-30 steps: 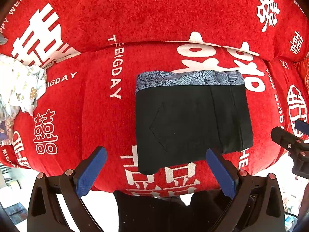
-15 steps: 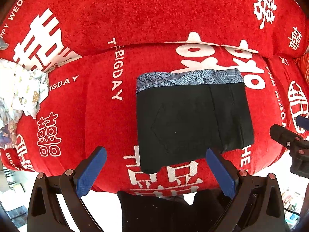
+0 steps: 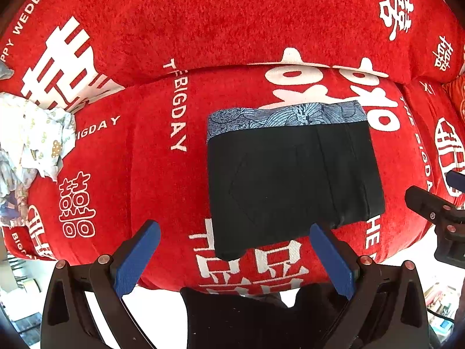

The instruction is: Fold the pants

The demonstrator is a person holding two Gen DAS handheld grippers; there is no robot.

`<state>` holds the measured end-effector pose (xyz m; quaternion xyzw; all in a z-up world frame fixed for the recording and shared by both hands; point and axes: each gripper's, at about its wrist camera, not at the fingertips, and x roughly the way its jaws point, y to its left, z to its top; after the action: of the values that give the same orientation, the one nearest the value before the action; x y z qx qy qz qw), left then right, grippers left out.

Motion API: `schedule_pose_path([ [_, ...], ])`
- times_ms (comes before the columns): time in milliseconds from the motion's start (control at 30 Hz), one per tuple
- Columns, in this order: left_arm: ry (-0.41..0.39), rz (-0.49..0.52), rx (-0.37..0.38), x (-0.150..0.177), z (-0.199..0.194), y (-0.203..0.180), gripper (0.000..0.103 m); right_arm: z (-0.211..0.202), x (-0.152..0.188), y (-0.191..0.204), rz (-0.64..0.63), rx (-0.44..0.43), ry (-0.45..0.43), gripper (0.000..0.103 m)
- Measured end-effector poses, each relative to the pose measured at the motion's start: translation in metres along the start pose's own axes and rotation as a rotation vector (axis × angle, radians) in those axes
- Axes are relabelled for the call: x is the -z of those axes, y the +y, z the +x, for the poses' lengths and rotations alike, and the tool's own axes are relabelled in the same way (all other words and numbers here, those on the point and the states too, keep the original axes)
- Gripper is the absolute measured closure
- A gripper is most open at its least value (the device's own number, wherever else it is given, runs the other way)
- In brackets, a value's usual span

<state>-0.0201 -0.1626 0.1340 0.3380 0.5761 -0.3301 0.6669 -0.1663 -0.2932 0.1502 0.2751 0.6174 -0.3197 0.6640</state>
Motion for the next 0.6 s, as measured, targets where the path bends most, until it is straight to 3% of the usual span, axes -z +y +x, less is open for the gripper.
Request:
schedule_pose_path([
  [600, 0.009, -0.008, 0.011, -0.0007, 0.003, 0.001, 0.0, 0.0053, -0.0044, 0.0033, -0.013, -0.002, 0.019, 0.0],
])
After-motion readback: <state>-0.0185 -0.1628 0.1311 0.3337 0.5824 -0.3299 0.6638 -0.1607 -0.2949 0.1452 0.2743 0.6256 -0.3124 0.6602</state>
